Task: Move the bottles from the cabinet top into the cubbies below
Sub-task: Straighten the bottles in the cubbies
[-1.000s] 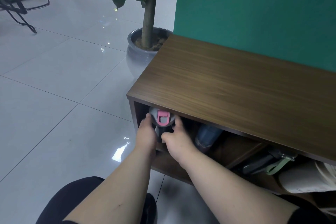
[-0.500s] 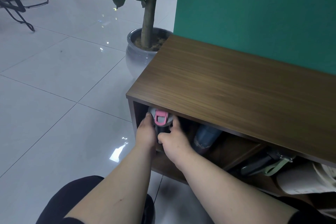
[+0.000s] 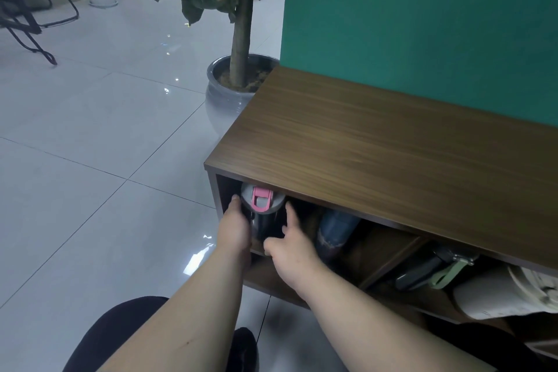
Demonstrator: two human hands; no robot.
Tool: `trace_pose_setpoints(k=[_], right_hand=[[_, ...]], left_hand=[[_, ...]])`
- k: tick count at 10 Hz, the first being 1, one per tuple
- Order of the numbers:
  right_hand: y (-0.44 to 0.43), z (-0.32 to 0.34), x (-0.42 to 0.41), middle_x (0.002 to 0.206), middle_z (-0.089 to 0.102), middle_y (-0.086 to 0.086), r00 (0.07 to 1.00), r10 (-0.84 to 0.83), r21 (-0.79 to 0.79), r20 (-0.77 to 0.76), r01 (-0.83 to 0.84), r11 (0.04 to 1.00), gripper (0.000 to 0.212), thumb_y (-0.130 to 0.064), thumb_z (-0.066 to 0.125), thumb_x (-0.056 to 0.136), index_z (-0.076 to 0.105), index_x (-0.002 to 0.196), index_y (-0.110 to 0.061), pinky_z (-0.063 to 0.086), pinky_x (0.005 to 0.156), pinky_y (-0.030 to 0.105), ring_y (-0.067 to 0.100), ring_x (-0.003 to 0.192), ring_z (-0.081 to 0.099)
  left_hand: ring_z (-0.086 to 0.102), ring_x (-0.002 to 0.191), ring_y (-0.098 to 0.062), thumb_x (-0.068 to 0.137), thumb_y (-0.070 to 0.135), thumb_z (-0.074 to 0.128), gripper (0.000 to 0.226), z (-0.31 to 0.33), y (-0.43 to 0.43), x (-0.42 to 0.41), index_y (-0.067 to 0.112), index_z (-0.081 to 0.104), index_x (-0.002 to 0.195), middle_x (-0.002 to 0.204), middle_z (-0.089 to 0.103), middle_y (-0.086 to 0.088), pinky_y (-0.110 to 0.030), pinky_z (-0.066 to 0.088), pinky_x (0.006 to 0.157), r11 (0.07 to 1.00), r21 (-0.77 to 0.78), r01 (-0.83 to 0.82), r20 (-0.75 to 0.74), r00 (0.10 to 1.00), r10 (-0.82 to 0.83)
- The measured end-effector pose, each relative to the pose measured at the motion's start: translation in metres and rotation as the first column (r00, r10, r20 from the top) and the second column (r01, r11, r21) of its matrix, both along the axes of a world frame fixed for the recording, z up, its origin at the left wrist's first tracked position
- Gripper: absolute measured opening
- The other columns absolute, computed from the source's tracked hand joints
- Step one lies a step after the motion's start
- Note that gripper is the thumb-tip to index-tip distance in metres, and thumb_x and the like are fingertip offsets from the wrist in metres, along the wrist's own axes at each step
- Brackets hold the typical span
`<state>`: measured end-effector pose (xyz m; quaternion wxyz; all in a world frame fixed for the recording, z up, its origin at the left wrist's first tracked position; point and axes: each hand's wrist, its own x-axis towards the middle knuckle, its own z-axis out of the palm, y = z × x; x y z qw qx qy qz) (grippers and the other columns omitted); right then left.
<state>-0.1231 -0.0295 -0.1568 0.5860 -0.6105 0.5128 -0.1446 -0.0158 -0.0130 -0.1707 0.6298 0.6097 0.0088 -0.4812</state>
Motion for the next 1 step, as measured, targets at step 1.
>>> trace_pose_setpoints(k=[1], right_hand=[[0.0143, 0.0042, -0.0287, 0.139, 0.052, -0.007, 0.996, 0.083, 0.025, -0.035, -0.082, 0.996, 0.084, -0.009, 0.057, 0.081, 0.026, 0.156, -0.033, 0.039, 0.092, 0.024, 0.008, 0.107, 0.048]], left_hand=[[0.066, 0.08, -0.019, 0.1, 0.04, 0.043, 0.035, 0.0217, 0.024, -0.0171, 0.02, 0.07, 0.093, 0.092, 0.077, -0.007, -0.03, 0.048, 0.066, 0.993, 0.048, 0.111, 0.094, 0.989, -0.115]])
